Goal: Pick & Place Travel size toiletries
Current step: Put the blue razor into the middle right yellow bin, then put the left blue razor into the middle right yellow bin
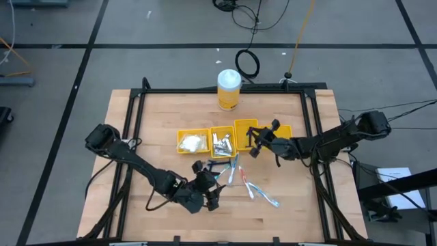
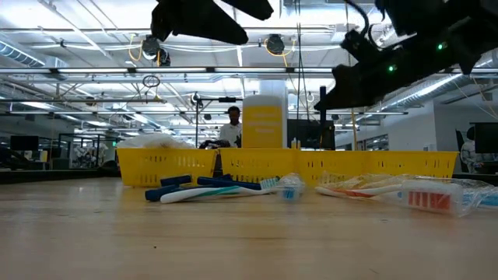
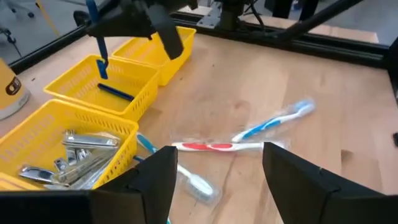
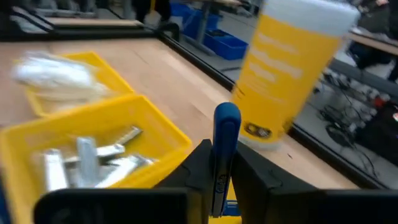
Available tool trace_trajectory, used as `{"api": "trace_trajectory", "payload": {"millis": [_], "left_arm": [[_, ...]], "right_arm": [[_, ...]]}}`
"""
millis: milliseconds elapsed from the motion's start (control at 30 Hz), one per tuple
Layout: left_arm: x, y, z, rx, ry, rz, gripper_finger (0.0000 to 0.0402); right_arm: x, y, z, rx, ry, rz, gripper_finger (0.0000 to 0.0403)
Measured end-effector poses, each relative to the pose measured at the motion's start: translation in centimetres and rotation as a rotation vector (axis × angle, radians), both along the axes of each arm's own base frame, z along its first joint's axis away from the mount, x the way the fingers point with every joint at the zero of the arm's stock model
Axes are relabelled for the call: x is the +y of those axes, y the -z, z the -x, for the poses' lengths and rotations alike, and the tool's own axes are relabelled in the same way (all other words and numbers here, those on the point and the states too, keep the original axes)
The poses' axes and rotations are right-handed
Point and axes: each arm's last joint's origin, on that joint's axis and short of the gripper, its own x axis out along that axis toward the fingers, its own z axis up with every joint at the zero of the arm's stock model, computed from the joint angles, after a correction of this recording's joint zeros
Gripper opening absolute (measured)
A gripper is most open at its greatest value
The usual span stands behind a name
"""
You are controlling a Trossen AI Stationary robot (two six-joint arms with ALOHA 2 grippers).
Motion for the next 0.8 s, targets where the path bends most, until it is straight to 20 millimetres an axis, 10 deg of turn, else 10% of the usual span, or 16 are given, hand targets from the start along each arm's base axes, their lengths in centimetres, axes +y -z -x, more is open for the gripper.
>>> {"api": "trace_trajectory", "payload": {"millis": [500,800], "left_arm": [[1.4,0.1,-0.7,-0.013,-0.057,0.032,0.0223],[1.4,0.2,-0.7,0.0,-0.026,0.069,0.0223]], "right_arm": [[-1.3,2.2,2.5,-0.189,0.031,-0.135,0.0266],[-1.5,2.7,2.5,-0.109,-0.019,-0.111,0.0303]]}}
